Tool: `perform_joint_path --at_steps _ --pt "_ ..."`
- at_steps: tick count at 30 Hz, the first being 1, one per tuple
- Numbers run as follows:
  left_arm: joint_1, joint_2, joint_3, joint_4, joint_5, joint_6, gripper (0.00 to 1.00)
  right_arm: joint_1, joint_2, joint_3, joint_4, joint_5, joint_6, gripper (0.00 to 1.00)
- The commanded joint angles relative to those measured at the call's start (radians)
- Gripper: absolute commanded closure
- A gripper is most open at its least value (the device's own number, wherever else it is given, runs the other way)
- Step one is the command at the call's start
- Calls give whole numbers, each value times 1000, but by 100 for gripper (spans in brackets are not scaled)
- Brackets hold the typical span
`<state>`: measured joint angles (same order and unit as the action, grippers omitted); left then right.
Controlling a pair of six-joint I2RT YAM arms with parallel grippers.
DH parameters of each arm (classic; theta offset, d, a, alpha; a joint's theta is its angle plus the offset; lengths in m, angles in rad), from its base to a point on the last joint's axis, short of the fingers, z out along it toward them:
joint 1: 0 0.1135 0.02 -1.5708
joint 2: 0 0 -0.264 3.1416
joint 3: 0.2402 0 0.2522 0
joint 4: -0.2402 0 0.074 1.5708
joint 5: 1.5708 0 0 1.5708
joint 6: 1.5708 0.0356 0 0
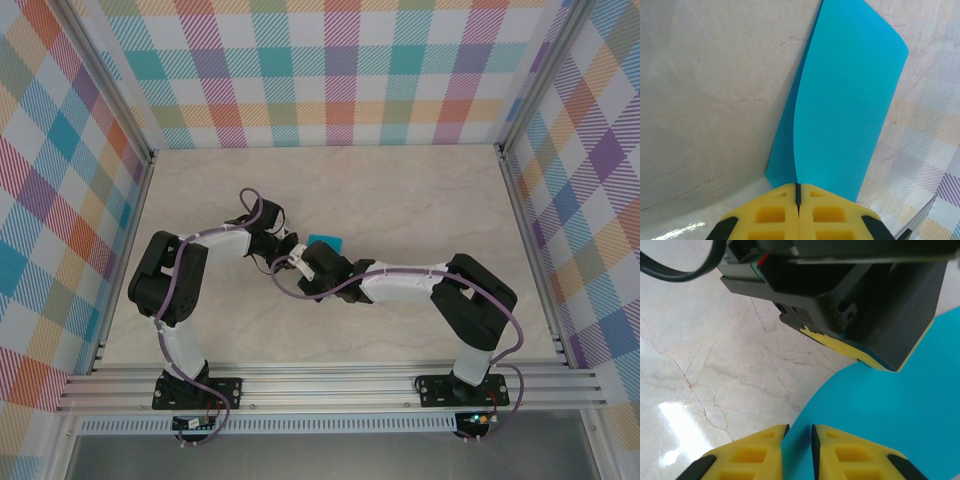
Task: Fold a paper plane with a square sheet of paper (fold left side to right side)
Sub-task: Third fold the triangle at the center of the table.
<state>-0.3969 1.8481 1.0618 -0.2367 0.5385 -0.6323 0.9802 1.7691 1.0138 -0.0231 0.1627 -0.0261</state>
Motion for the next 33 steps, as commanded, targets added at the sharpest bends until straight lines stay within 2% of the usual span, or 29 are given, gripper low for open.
perform_joint_path --at_steps 1,6,12,16,19,23,33 --pt "-16 -9 12 -33 2 6 98 -7 -29 -7 -26 -42 13 87" --pt "-16 -16 15 -68 -2 18 95 -21 -36 -18 -28 -68 32 99" --pt "3 -86 44 -171 -38 80 68 -58 -56 -79 -1 -135 89 100" --pt "29 -139 49 -222 -54 106 58 -80 -69 -118 20 -159 114 100" --pt "34 -138 77 -236 -35 126 57 -90 -78 -131 33 -168 126 100" --pt "3 -81 164 -239 12 154 61 -96 -73 -133 42 -175 139 100" --pt "-53 254 465 -275 98 202 67 -101 -69 -139 63 -187 169 100"
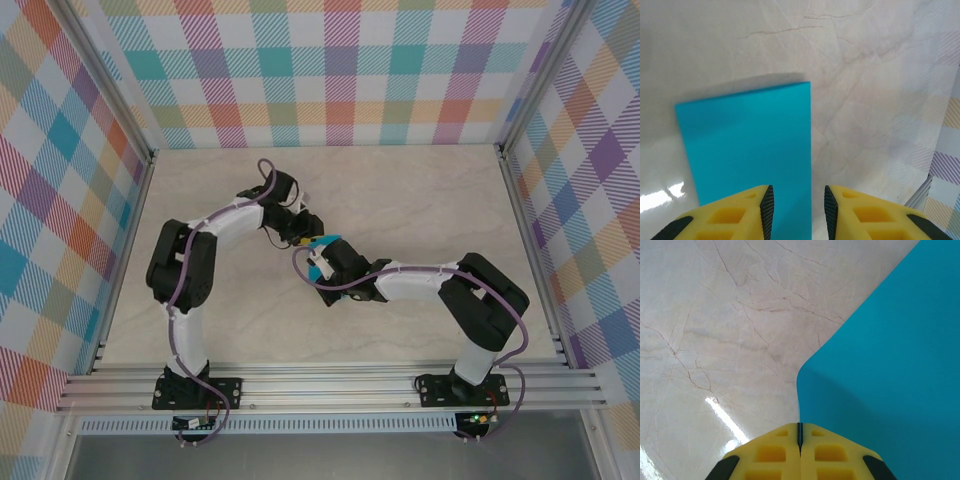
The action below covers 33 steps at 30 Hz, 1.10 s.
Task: Fold a paper plane with a square sheet of paper (fold left side to right side)
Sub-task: Third fold the triangle at the center of the table.
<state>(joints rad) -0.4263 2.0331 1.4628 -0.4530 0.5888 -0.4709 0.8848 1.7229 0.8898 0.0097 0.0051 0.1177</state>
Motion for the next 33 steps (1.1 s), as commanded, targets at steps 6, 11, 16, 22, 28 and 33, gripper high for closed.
perform_joint_path --at_steps 6,11,16,22,28,33 --pt "-51 175 134 -81 32 52 69 -12 -21 -18 29 -43 41 100" --pt "-62 195 107 -90 -11 65 71 -34 -25 -17 23 -97 63 100" --pt "-65 204 79 -102 -46 78 71 -79 -31 -17 0 -163 103 100" --pt "-67 212 74 -105 -57 87 72 -148 -26 -25 -9 -215 168 100" --pt "-69 216 74 -105 -59 89 73 -199 2 -9 -30 -228 201 100" --pt "-71 217 73 -102 -60 88 74 -234 33 20 -51 -243 208 100"
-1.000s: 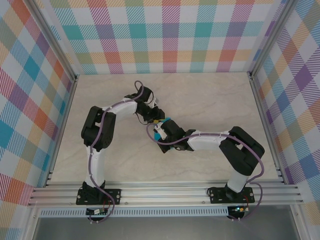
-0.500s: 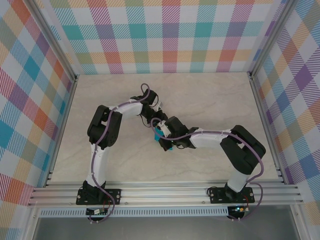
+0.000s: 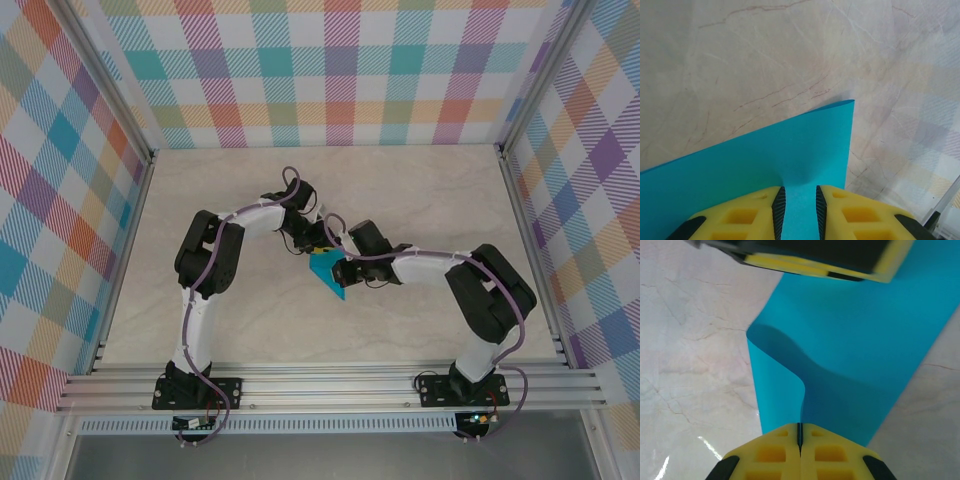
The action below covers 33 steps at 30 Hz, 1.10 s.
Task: Fold a paper plane with a square sheet of paper (fold left side to right side)
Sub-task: Third fold the triangle at the center of the table.
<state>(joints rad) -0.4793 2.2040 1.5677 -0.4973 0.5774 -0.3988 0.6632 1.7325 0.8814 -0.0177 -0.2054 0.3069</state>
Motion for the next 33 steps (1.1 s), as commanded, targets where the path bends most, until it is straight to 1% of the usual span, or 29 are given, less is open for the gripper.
perform_joint_path --at_steps 1,22,33 --pt "-18 47 -32 -58 -48 17 74 -16 27 29 -24 -34 17 100" --pt "-21 48 -30 -61 -44 17 75 -27 81 64 -28 -30 35 100" --pt "-21 47 -31 -61 -44 16 75 -27 81 35 -28 -19 45 100"
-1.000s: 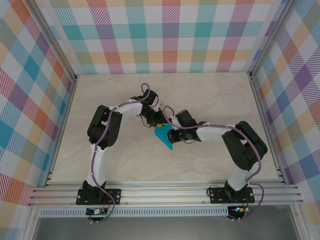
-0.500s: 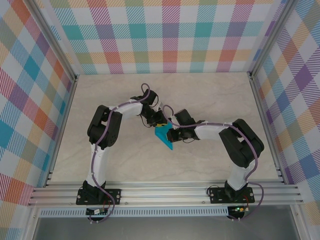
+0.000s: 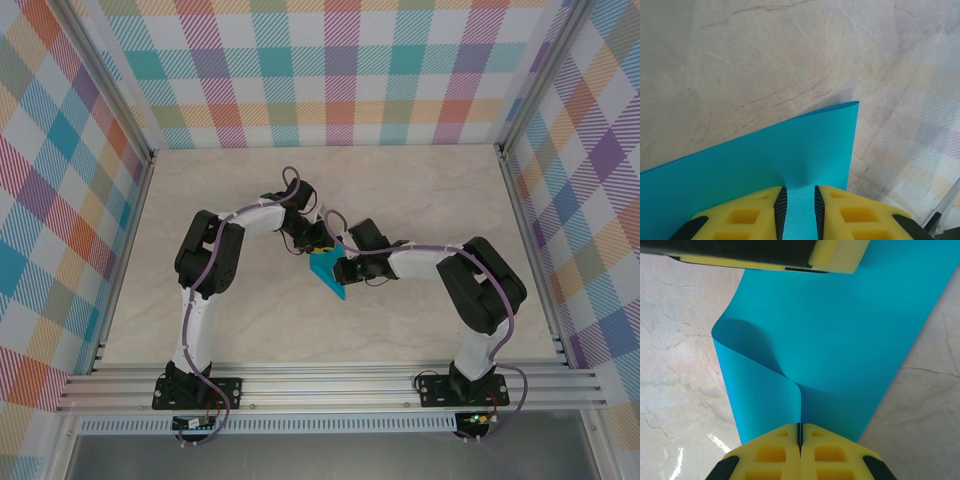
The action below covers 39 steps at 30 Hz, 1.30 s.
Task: Fold a paper plane with a square sheet of paper (fold left side to right side)
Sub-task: Third fold the triangle at the center of the table.
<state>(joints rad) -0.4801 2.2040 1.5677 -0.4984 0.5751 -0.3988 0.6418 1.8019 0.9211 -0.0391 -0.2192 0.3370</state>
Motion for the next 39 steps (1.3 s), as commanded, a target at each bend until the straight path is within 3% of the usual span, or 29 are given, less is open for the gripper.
perform_joint_path --at_steps 1,14,28,30,36,39 --pt "-20 46 -29 -61 -43 17 75 -5 10 -8 -7 -4 17 100" --pt "-20 38 -16 -77 -43 28 74 -5 18 -19 -22 1 22 100" --pt "68 -32 107 -187 13 80 56 -5 52 -28 -52 -2 23 100" --pt "76 -71 72 -177 13 78 58 -5 53 -26 -51 -5 22 100" --pt "80 -224 -164 -42 68 2 76 -5 51 -19 -57 -6 15 100" --pt "78 -283 -256 4 90 -29 79 -5 52 -18 -57 -8 12 100"
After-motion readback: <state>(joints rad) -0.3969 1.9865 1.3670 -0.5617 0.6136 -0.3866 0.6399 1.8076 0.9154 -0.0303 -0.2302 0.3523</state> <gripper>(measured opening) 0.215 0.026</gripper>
